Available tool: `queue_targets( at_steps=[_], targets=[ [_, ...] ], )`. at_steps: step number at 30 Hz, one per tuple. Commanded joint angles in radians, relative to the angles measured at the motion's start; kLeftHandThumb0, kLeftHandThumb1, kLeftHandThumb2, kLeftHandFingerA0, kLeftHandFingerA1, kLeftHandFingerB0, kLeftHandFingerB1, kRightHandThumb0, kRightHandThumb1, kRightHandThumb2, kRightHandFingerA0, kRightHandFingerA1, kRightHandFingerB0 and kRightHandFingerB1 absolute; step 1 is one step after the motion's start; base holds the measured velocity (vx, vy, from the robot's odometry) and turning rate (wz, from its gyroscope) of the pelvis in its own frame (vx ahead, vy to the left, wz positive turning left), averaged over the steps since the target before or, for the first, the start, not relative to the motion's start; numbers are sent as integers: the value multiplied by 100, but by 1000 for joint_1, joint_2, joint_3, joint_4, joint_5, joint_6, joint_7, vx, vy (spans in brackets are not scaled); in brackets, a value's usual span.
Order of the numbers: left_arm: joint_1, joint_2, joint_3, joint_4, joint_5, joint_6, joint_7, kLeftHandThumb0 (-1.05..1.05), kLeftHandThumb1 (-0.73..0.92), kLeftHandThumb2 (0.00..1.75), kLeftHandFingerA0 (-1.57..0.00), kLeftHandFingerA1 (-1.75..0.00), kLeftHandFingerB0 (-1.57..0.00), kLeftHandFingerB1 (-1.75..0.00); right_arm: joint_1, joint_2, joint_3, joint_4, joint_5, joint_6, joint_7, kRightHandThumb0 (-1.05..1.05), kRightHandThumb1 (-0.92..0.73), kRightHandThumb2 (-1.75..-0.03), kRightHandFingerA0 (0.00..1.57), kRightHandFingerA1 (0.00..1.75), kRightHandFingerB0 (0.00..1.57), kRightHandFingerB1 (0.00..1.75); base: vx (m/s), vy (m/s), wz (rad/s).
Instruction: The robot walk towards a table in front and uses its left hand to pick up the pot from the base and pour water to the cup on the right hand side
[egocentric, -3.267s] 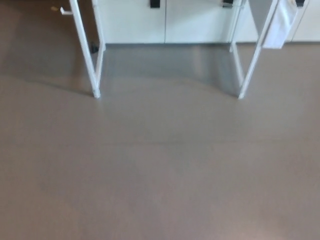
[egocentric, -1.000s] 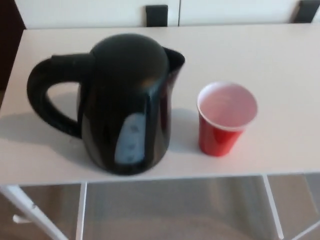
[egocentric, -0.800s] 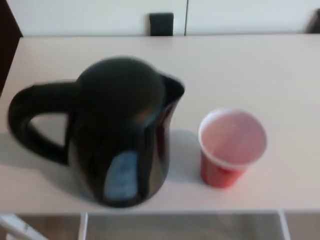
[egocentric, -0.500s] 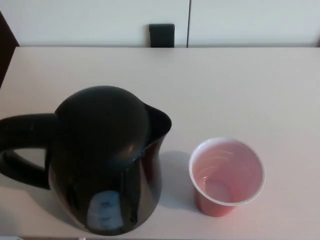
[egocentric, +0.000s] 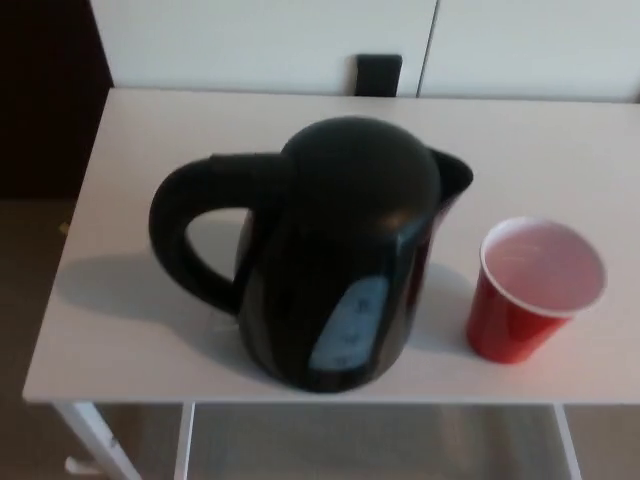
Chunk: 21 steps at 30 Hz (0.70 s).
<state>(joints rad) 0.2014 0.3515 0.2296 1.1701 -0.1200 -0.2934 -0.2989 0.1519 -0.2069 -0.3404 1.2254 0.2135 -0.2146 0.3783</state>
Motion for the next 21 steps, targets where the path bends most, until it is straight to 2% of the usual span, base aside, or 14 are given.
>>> queue_targets(
  at_steps=[1,5,6,9,10,11,14,15,19,20,21],
  targets=[
    [7,23,-35,-30,48,33,44,-36,46,54,-69,-51,-58,-41,7,-15,-3,-2,-1,-9,1,-58,-15,-74,75,83,39,69,-211,-16,-7],
    [16,27,-44,-33,52,31,54,-37,47,54,-68,-51,-58,-41,7,-14,-1,1,-2,-7,1,-57,-16,-75,76,83,39,69,-220,-99,-3],
    [15,26,-43,-34,49,34,56,-36,47,54,-67,-52,-57,-41,5,-14,-4,5,-1,-8,-4,-55,-23,-60,79,81,41,70,-230,-170,-21],
    [12,26,-44,-38,48,44,58,-37,47,54,-66,-52,-57,-41,1,-15,-5,10,-2,-10,-5,-54,-23,-60,80,80,42,69,-250,45,0],
    [13,25,-40,-40,44,45,58,-37,48,54,-66,-51,-55,-40,0,-14,-1,6,-5,-6,-14,-54,-16,-76,74,82,37,67,-133,-102,-4],
    [12,24,-38,-38,41,46,57,-43,40,74,-59,-60,-46,-51,0,-13,1,3,-7,-5,-16,-54,-17,-76,75,82,38,67,-139,-79,-7],
    [8,22,-33,-36,35,52,53,-43,40,74,-58,-61,-45,-51,3,-14,5,-1,-9,-10,-11,-54,-17,-75,75,83,39,68,-27,-6,-2],
    [9,22,-34,-34,37,49,53,-43,40,74,-58,-61,-45,-50,7,-14,6,-1,-12,-17,-13,-55,-26,-60,78,81,43,68,-111,109,-6],
    [1,20,-29,-25,34,51,52,-43,39,74,-57,-61,-45,-51,8,-13,11,-6,-16,-21,-11,-54,-26,-64,78,81,42,69,-111,196,-12],
    [-1,18,-26,-27,32,53,51,-37,48,54,-62,-56,-53,-39,12,-15,24,-8,-32,-39,-21,-62,-29,-61,79,81,44,69,-41,343,-27],
    [-2,18,-25,-27,31,54,51,-37,48,54,-62,-56,-53,-39,13,-16,28,-8,-36,-44,-23,-62,-29,-61,79,81,44,69,-38,308,-2]
  ],
)
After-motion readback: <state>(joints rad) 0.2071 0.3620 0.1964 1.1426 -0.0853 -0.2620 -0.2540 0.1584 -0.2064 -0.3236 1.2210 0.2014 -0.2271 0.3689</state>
